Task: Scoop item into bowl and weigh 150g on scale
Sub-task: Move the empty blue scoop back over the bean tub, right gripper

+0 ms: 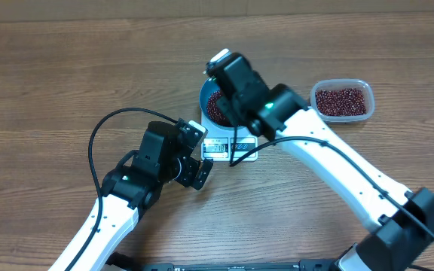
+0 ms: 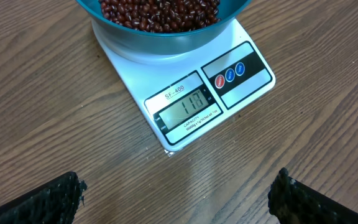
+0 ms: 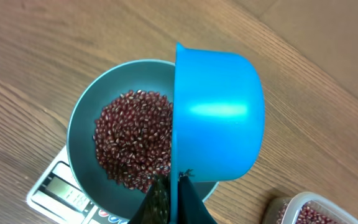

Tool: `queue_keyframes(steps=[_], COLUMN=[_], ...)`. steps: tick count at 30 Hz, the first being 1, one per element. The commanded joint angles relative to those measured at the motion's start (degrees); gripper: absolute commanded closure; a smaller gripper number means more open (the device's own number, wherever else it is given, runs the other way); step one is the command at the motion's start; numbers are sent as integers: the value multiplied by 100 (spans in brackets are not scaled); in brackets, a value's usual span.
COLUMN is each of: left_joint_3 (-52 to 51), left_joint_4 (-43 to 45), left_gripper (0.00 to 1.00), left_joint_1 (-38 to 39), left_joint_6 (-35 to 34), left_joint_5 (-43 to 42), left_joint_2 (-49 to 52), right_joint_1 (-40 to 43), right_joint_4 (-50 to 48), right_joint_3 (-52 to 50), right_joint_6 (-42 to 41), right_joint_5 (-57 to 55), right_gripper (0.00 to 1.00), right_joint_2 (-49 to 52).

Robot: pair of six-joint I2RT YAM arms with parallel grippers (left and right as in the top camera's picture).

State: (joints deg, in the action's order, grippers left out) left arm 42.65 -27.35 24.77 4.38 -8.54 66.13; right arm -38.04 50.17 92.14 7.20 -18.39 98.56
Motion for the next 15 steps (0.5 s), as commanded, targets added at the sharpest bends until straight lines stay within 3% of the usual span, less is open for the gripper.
queue_keyframes(steps=[1,10,15], left_joint_3=[-15,-15,-15], left_joint_4=[22,22,22], left_gripper=[0,0,0], left_joint_1=[28,28,28], left_joint_6=[-98,-101,-98], left_joint_5=[15,13,13], left_joint_2=[-22,-22,-22], right_joint_1=[662,2997,3873], right_joint_4=[-57,354,844], right_joint_3=[212,212,201], right_joint_6=[-142,-417,-280], right_joint_5=[807,2273,2262], right_gripper=[96,96,96], right_joint_2=[-752,-1373,-1314])
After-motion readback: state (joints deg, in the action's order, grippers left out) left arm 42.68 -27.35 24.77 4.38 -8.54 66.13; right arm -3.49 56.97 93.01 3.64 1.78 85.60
